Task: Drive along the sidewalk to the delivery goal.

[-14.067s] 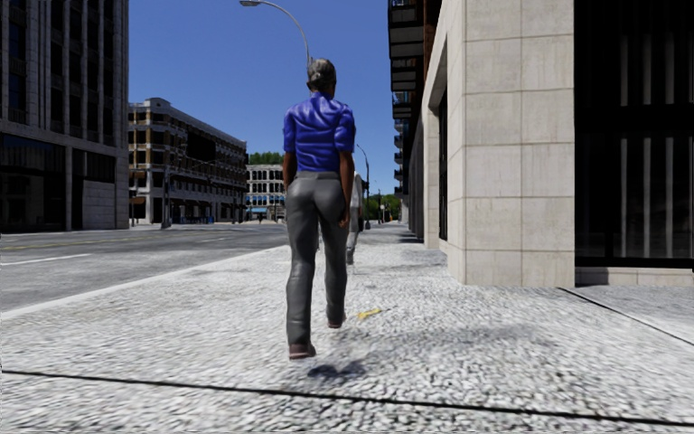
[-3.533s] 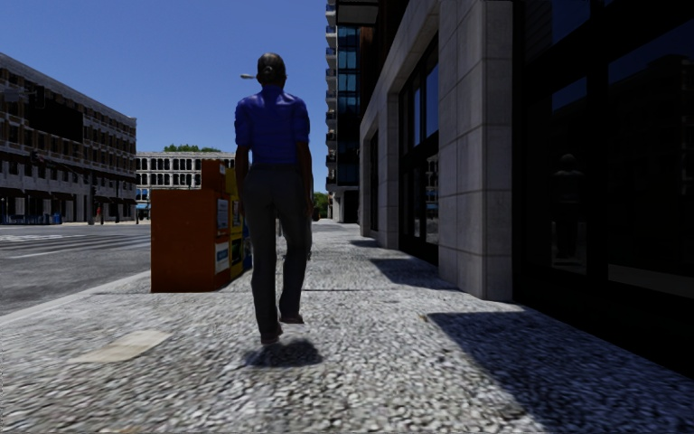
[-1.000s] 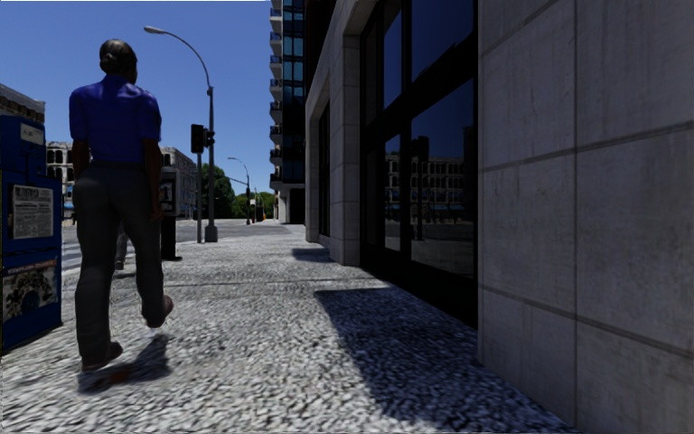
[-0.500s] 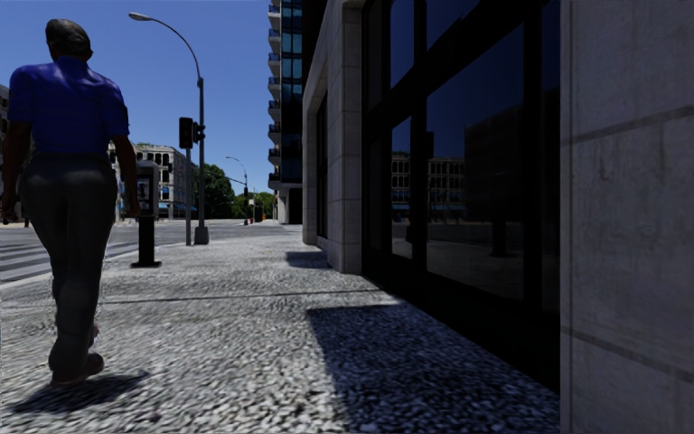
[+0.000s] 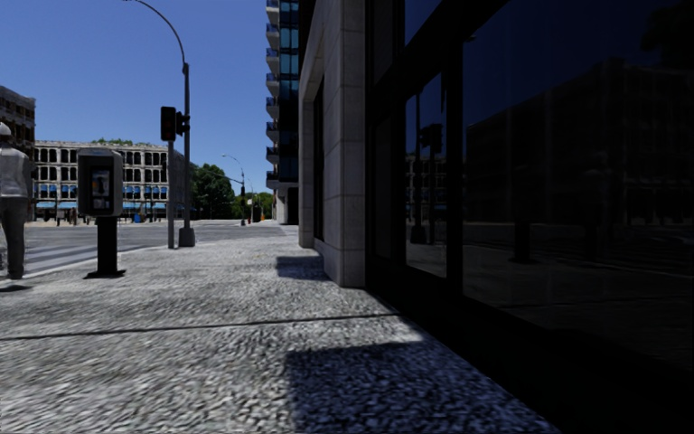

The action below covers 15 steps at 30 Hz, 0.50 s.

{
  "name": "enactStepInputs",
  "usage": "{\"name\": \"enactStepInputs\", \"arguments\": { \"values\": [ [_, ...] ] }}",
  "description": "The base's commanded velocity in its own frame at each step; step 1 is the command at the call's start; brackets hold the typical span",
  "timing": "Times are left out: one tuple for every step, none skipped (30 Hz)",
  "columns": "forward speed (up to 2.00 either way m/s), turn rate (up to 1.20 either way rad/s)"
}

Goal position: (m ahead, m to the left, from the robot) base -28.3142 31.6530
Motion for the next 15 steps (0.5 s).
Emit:
{"name": "enactStepInputs", "arguments": {
  "values": [
    [2.00, 0.00],
    [2.00, 0.00],
    [2.00, 0.03],
    [2.00, 0.12],
    [2.00, 0.28],
    [2.00, 0.28],
    [2.00, 0.36],
    [2.00, 0.39],
    [2.00, 0.40],
    [2.00, 0.40],
    [2.00, 0.40],
    [2.00, 0.41],
    [2.00, 0.41],
    [2.00, 0.41],
    [2.00, 0.41]
  ]
}}
